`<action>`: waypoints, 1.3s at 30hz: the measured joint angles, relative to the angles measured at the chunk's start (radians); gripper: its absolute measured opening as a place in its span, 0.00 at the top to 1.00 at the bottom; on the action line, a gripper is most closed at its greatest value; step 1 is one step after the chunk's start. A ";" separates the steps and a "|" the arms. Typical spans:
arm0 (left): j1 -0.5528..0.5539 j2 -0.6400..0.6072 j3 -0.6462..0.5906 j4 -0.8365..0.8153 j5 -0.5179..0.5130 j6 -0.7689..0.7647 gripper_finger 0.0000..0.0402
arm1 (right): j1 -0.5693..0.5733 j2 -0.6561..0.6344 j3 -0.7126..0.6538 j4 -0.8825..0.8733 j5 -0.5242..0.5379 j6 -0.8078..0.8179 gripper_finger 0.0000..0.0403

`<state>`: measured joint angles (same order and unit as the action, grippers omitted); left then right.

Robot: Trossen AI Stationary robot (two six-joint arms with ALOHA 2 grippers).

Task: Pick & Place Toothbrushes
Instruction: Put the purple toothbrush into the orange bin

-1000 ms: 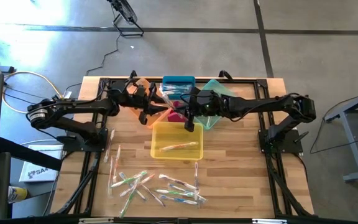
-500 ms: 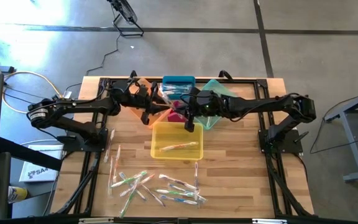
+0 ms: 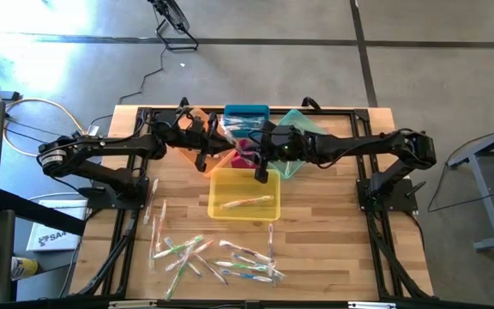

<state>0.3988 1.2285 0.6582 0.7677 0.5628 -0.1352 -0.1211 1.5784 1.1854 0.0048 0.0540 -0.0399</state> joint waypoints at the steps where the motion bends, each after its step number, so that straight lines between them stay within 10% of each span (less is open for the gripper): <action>1: 0.000 0.000 0.000 0.000 0.000 0.000 0.98 | 0.003 0.000 0.000 0.000 0.002 0.000 0.77; 14: 0.153 -0.049 -0.001 -0.055 -0.082 -0.101 0.98 | 0.103 -0.080 0.000 -0.185 0.312 0.038 0.33; 39: 0.418 -0.080 -0.001 -0.653 -0.159 -0.122 0.98 | 0.150 -0.125 0.000 -0.302 0.329 0.126 0.36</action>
<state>0.8173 1.1490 0.6571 0.1150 0.4042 -0.2571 0.0284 1.4532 1.1854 -0.2971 0.3832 0.0860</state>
